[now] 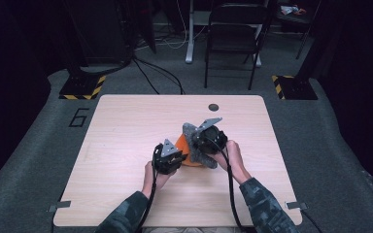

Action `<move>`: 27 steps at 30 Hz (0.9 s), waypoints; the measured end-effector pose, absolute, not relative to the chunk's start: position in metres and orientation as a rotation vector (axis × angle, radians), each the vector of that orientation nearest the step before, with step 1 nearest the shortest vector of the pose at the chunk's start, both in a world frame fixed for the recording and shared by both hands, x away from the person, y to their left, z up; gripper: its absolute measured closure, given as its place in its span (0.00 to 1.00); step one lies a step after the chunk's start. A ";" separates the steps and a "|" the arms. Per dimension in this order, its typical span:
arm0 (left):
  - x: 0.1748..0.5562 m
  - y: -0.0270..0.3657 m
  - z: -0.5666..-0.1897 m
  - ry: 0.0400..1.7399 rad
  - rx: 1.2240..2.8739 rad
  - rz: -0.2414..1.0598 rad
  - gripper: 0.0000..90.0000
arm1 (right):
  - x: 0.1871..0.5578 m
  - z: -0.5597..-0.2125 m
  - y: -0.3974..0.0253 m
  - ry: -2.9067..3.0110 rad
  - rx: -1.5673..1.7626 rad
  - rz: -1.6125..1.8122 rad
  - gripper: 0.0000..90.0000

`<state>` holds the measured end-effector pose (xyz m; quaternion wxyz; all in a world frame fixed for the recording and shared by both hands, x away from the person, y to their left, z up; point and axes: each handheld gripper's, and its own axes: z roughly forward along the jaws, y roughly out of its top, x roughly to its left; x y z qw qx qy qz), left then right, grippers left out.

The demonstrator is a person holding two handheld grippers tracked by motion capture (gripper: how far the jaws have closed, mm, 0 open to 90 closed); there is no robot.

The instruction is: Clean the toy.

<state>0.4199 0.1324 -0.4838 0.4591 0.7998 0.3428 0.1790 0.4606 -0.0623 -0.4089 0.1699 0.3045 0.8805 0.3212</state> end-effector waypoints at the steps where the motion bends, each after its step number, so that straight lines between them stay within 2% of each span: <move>1: 0.420 0.132 -0.484 0.846 1.964 0.442 0.88 | 0.462 -0.409 -0.065 2.502 0.878 0.914 0.79; 15: 0.425 0.139 -0.485 0.864 1.956 0.420 0.88 | 0.483 -0.425 -0.098 2.541 1.066 0.837 0.79; 27: 0.426 0.142 -0.485 0.852 1.954 0.415 0.86 | 0.503 -0.476 -0.117 2.585 1.233 0.647 0.79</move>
